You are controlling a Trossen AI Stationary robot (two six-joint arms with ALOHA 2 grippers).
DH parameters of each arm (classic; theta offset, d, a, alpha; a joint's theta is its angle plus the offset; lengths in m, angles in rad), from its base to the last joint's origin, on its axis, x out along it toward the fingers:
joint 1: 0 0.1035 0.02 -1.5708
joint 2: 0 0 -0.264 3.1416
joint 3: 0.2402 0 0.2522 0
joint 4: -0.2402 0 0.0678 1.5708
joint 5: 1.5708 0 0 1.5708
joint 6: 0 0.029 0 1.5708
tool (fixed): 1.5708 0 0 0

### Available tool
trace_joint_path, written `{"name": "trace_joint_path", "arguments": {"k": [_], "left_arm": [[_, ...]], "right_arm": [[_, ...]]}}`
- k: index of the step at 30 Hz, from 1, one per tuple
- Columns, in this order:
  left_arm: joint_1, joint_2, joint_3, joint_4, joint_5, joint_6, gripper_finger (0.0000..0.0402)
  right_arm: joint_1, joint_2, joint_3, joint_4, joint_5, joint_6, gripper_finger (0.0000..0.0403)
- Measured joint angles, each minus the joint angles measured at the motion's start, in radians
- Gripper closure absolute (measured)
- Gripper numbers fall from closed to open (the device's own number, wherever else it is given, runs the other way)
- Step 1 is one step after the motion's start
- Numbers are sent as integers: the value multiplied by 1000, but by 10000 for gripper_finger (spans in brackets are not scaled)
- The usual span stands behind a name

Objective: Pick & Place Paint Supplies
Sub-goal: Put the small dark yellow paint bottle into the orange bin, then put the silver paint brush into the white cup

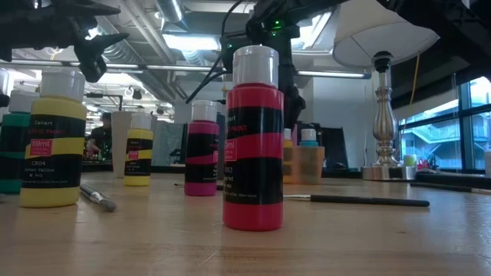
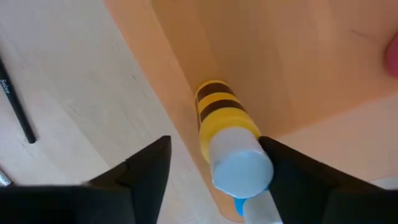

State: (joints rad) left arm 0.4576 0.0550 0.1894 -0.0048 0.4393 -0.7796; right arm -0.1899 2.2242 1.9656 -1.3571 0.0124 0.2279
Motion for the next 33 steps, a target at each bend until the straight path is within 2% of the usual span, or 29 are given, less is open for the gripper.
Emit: {"name": "trace_joint_path", "arguments": {"k": [7, 18, 25, 30, 33], "left_arm": [[0, 0, 0, 0, 0, 1, 233], [0, 0, 0, 0, 0, 0, 233], [0, 0, 0, 0, 0, -1, 233], [0, 0, 0, 0, 0, -3, 233], [0, 0, 0, 0, 0, -3, 233]], "right_arm": [[10, 0, 5, -16, 35, 21, 139], [27, -3, 119, -49, 13, 19, 137], [35, -4, 260, -149, 123, 25, 137], [45, -7, 391, -213, 107, 43, 137], [64, -54, 378, -214, 5, 47, 137]]}}
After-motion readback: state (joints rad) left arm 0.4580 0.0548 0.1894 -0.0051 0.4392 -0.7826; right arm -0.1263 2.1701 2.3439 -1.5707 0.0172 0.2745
